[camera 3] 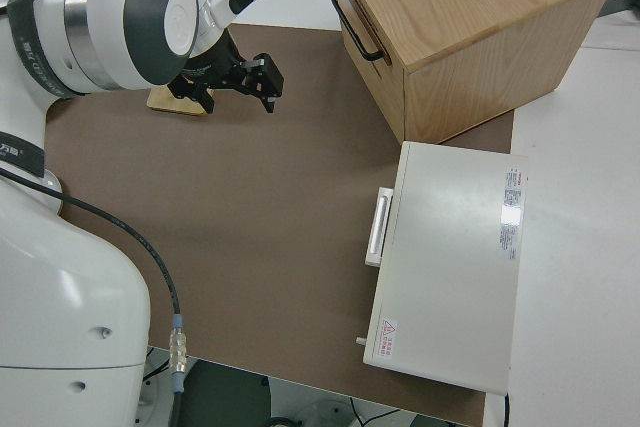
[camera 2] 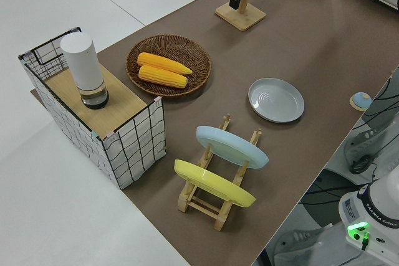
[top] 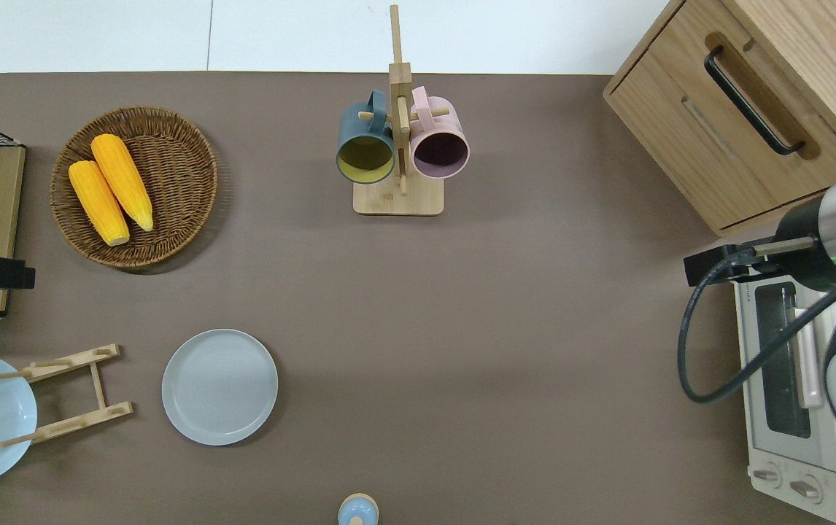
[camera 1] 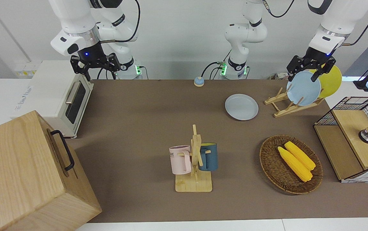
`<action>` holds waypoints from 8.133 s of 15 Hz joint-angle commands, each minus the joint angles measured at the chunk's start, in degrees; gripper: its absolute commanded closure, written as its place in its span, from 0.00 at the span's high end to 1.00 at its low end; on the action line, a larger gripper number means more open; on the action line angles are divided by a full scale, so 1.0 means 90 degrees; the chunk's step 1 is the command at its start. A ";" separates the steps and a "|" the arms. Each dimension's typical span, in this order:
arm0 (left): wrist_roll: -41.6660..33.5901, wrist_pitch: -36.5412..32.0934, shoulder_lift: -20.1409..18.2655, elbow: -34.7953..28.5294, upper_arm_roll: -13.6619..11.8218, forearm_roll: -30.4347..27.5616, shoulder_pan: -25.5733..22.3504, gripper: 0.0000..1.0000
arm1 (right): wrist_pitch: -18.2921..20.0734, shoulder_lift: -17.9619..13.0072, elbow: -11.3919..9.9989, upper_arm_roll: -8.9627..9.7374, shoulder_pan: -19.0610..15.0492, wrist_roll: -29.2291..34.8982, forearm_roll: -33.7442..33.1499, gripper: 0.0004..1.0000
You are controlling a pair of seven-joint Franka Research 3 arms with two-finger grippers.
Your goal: Pick gray plate from table and place it on lower plate rack with left arm
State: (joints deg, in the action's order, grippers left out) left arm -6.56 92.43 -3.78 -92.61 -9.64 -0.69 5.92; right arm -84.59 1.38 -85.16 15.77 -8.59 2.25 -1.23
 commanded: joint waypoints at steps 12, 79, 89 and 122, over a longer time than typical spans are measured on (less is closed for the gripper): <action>0.0143 -0.0270 -0.0127 -0.0374 -0.0101 -0.0158 0.0016 1.00 | 0.0092 -0.0017 0.0058 0.0113 -0.0120 0.0082 -0.0010 0.98; 0.0700 0.5814 -0.0527 -0.6702 0.0387 -0.0109 0.0270 0.00 | 0.0092 -0.0017 0.0058 0.0113 -0.0120 0.0082 -0.0010 0.98; 0.0700 0.4888 -0.0927 -0.6419 0.0358 -0.0158 0.0212 0.00 | 0.0082 -0.0017 0.0058 0.0113 -0.0120 0.0082 -0.0010 0.98; 0.0953 -0.0661 -0.1504 -0.2190 0.0533 0.2340 -0.0062 0.00 | 0.0092 -0.0017 0.0058 0.0113 -0.0120 0.0082 -0.0010 0.98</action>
State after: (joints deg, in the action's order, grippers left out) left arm -0.16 88.51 -17.55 -113.64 -6.22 13.32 4.92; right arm -84.59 1.38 -85.16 15.77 -8.59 2.25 -1.23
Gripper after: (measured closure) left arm 0.934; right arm 0.013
